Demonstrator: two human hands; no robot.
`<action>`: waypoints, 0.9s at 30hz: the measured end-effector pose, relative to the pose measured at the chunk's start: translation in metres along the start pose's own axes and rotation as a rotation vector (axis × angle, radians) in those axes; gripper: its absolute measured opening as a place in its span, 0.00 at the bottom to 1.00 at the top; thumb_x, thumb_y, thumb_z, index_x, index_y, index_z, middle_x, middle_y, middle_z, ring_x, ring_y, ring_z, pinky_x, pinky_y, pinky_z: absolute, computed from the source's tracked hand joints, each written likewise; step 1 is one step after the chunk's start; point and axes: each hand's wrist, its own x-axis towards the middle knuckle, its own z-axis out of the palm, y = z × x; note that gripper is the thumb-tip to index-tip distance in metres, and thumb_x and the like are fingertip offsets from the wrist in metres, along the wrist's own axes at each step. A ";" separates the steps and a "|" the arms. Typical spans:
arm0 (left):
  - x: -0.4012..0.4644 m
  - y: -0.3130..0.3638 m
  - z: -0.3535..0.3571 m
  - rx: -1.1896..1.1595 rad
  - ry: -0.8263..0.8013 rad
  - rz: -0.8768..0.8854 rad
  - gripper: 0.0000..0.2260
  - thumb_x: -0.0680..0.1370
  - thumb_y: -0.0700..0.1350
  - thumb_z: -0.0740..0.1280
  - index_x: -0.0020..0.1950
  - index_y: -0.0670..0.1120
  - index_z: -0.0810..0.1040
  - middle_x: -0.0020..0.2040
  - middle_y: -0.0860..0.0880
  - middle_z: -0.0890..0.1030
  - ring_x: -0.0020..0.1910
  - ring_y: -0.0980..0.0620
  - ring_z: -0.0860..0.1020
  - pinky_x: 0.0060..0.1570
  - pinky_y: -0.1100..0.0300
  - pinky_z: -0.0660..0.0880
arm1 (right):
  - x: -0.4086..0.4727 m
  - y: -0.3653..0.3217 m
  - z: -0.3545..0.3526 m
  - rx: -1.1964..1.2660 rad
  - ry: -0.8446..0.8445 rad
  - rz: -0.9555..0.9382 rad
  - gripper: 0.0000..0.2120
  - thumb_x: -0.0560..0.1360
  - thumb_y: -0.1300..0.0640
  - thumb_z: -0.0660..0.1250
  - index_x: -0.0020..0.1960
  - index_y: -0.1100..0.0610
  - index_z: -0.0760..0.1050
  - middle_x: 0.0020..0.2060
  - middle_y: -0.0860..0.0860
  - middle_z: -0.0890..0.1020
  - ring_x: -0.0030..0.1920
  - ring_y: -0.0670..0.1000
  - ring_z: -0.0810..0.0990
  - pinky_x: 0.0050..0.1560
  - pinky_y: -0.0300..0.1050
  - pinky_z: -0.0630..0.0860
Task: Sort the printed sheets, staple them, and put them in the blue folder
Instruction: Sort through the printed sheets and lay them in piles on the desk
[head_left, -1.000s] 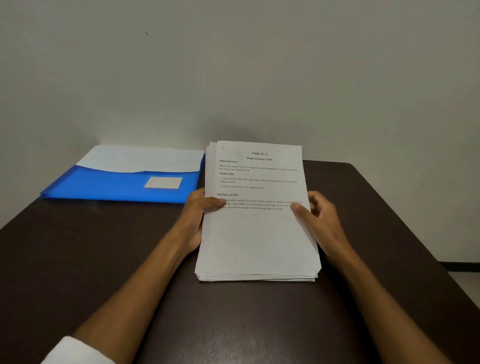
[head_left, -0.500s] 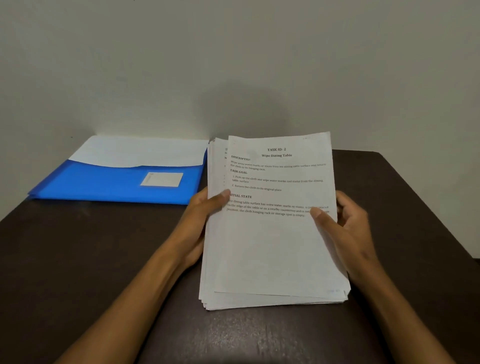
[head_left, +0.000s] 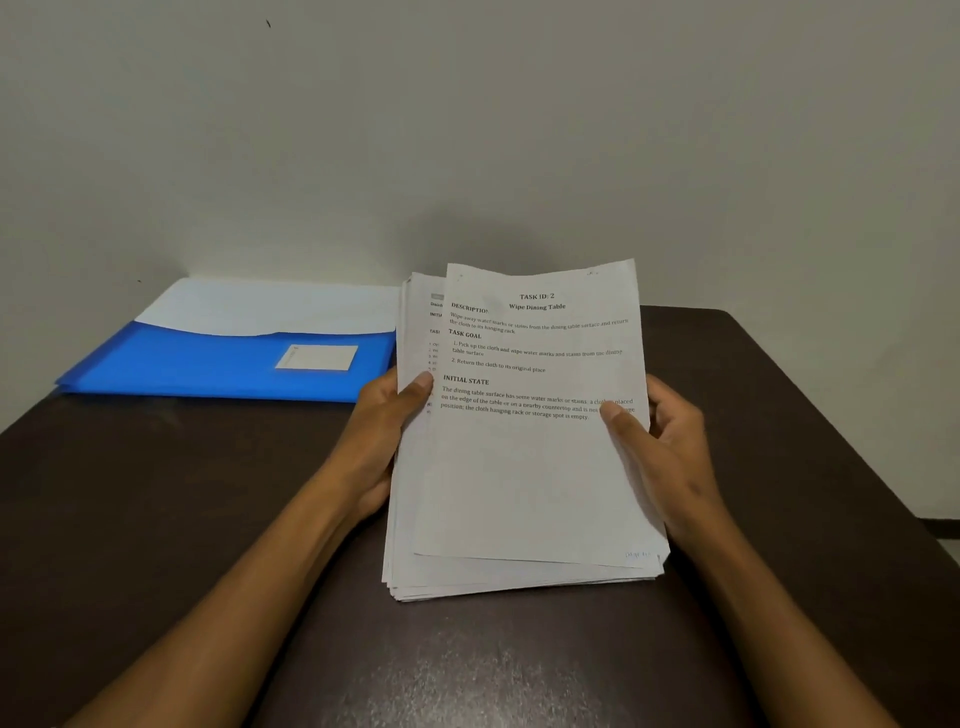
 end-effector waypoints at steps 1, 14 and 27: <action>0.001 -0.001 0.000 0.024 0.012 0.001 0.14 0.87 0.45 0.61 0.71 0.46 0.78 0.62 0.44 0.86 0.59 0.43 0.86 0.56 0.48 0.85 | 0.001 0.002 0.000 -0.004 -0.005 -0.008 0.14 0.83 0.66 0.66 0.66 0.56 0.80 0.60 0.54 0.87 0.59 0.59 0.87 0.59 0.69 0.82; -0.011 0.007 -0.002 0.163 0.115 0.051 0.10 0.87 0.44 0.63 0.65 0.47 0.80 0.55 0.45 0.88 0.51 0.44 0.88 0.45 0.50 0.86 | -0.015 -0.006 0.001 -0.055 0.028 -0.038 0.14 0.83 0.64 0.67 0.66 0.53 0.81 0.58 0.52 0.87 0.57 0.57 0.87 0.57 0.68 0.82; -0.005 0.031 -0.044 0.034 0.202 0.113 0.09 0.85 0.42 0.65 0.63 0.47 0.82 0.54 0.47 0.88 0.50 0.46 0.88 0.43 0.51 0.86 | -0.038 -0.025 -0.085 -0.154 0.137 0.189 0.10 0.83 0.62 0.67 0.62 0.54 0.82 0.54 0.49 0.89 0.52 0.55 0.89 0.53 0.58 0.85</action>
